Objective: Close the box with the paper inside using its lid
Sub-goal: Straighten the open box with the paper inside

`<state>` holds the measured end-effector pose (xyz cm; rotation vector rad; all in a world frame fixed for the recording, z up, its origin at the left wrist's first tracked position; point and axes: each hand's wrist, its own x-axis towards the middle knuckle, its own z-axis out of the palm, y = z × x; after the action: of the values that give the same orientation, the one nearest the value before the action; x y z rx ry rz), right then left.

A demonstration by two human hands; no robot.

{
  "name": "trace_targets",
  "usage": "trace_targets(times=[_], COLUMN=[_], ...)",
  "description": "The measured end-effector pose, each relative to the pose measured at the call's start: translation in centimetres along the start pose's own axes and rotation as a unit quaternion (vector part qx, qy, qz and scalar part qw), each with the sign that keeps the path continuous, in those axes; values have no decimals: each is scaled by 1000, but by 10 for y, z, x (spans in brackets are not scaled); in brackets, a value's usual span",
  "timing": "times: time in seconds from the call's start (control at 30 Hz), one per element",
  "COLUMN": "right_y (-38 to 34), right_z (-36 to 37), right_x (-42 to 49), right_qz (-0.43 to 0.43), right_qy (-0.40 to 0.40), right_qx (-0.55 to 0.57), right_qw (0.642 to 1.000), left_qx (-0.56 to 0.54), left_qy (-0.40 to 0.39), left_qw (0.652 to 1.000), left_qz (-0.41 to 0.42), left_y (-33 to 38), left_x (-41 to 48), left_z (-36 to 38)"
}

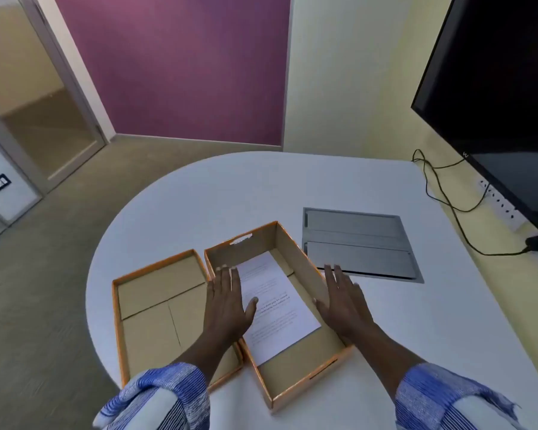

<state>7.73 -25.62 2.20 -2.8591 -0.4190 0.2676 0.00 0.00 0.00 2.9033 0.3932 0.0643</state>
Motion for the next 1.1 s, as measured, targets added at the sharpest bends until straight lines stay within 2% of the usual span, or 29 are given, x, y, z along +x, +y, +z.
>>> trace_targets(times=[0.1,0.17,0.33,0.43,0.5,0.63,0.9,1.1], right_y=[5,8,10,9,8,8,19,27], right_z=[7,11,12,9,7,2,-2,17], right_x=[-6,-11,-15,-17,-17,-16,-23,-43], right_qz=[37,58,75,83,85,94,156,224], right_qy=[-24,-41,-22,-10,-4,-4,53,70], right_qx=[18,21,-2,18,28,49,88,102], right_qw=[999,997,997,996,996,994,982,967], left_qx=[-29,-98,-270,-345,-367,-361,-360,-343], left_qy=[-20,-22,-16,-43,-32,-14,-59,-111], left_qw=[998,991,934,902,894,907,927,931], left_qz=[-57,-90,-232,-257,-254,-215,-89,-46], left_y=[-4,-1,8,8,6,-2,5,12], left_x=[-9,-17,-21,-20,-20,-19,5,8], left_z=[7,12,18,20,20,25,12,17])
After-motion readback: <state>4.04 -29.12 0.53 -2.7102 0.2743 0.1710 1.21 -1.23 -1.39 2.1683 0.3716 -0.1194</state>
